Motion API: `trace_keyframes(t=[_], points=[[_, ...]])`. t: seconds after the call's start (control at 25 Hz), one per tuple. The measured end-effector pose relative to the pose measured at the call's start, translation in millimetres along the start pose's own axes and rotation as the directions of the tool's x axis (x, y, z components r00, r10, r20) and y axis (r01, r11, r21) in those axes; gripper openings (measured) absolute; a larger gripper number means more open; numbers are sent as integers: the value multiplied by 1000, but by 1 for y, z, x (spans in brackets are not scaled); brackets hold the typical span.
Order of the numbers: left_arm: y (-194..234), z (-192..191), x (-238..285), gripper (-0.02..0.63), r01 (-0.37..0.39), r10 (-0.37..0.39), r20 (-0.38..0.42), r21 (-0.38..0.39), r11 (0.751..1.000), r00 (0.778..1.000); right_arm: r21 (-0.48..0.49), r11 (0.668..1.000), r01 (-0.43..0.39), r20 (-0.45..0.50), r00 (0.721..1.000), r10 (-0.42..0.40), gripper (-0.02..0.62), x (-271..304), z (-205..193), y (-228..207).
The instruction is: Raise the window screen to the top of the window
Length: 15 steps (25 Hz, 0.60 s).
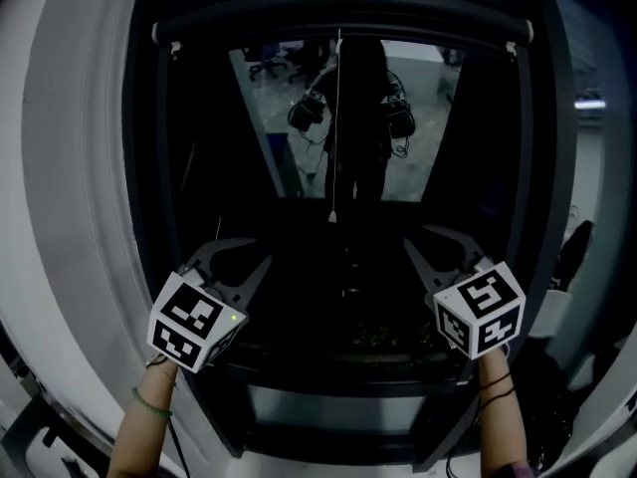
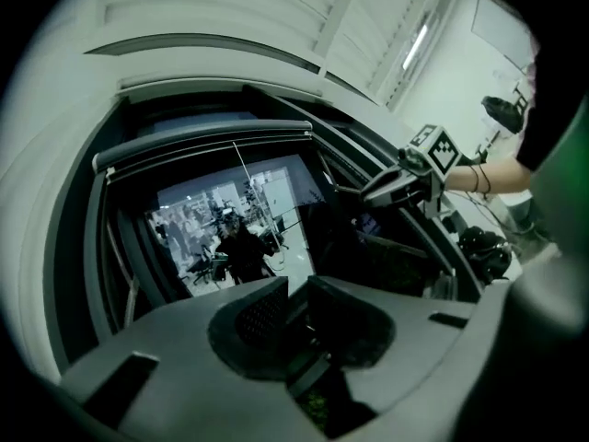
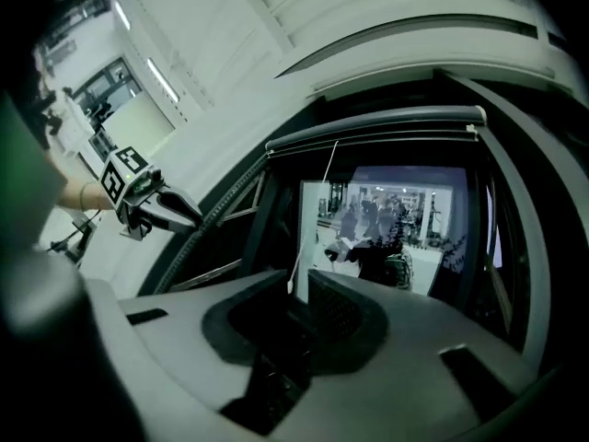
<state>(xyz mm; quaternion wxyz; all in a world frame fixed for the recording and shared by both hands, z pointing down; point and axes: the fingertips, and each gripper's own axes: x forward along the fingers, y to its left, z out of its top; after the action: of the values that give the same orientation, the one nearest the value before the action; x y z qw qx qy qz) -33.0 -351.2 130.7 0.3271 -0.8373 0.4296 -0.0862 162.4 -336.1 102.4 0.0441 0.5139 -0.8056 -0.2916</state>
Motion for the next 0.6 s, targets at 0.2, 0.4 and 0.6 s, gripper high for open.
trace_keyframes(t=[0.2, 0.4, 0.6], points=[[-88, -47, -36, 66, 42, -47, -41, -124, 991, 998, 97, 994, -48, 0, 999, 48, 69, -43, -56, 68], [-155, -87, -75, 66, 52, -72, -69, -261, 964, 995, 235, 969, -80, -15, 996, 86, 69, -79, -96, 135], [-195, -120, -112, 66, 51, -91, -102, -340, 939, 991, 301, 951, -72, -72, 993, 97, 69, -110, -115, 193]])
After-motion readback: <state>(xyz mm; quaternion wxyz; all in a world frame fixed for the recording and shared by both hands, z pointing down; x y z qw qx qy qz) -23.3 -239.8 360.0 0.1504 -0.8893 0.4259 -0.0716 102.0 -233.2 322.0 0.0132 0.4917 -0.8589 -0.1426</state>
